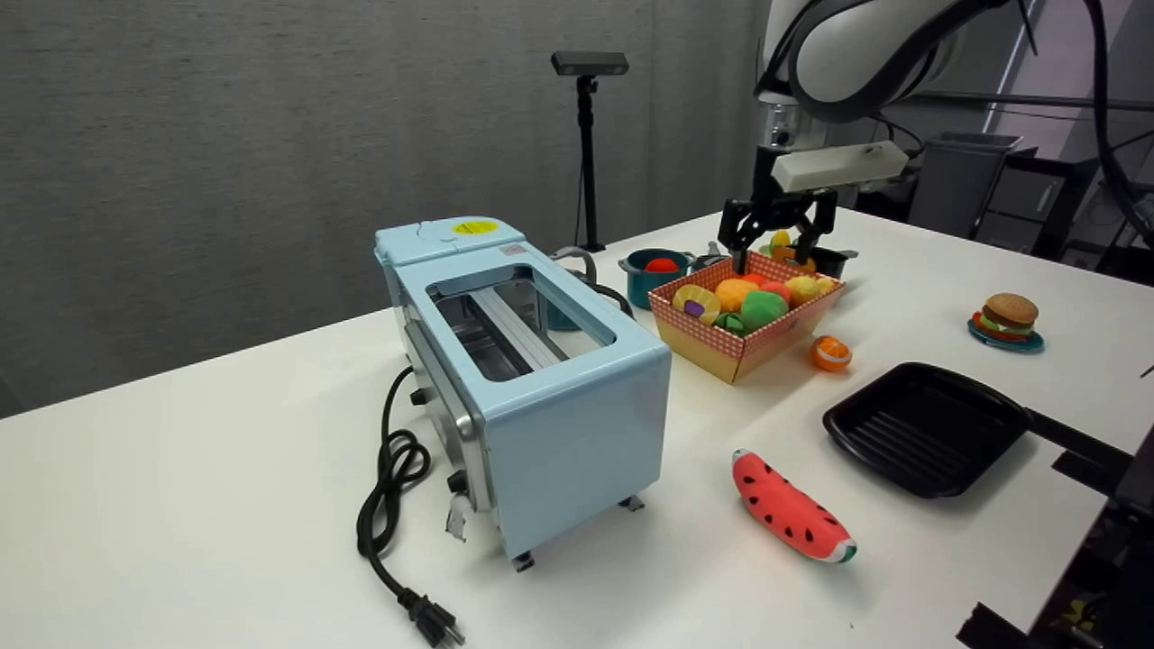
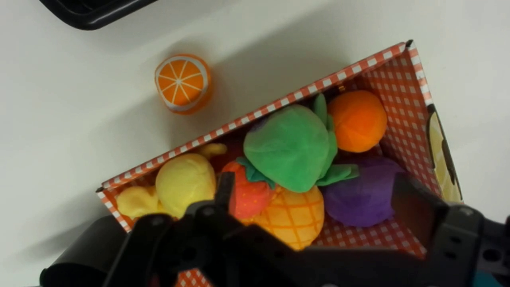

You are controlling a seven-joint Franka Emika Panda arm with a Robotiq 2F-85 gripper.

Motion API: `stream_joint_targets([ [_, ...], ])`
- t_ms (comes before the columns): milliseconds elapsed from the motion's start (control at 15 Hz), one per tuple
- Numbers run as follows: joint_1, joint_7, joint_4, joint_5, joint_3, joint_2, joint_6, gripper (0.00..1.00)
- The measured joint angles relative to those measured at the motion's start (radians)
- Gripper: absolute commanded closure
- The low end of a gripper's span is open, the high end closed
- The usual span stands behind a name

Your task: Remove the green plush toy from the box

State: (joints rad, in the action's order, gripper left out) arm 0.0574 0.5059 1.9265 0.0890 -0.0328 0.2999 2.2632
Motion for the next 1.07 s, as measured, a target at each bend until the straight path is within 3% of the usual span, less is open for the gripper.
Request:
stream_joint_targets([
  [1067,-0.004,-0.027,0.021,-0.013,-0.019,0.056,0.113,0.00],
])
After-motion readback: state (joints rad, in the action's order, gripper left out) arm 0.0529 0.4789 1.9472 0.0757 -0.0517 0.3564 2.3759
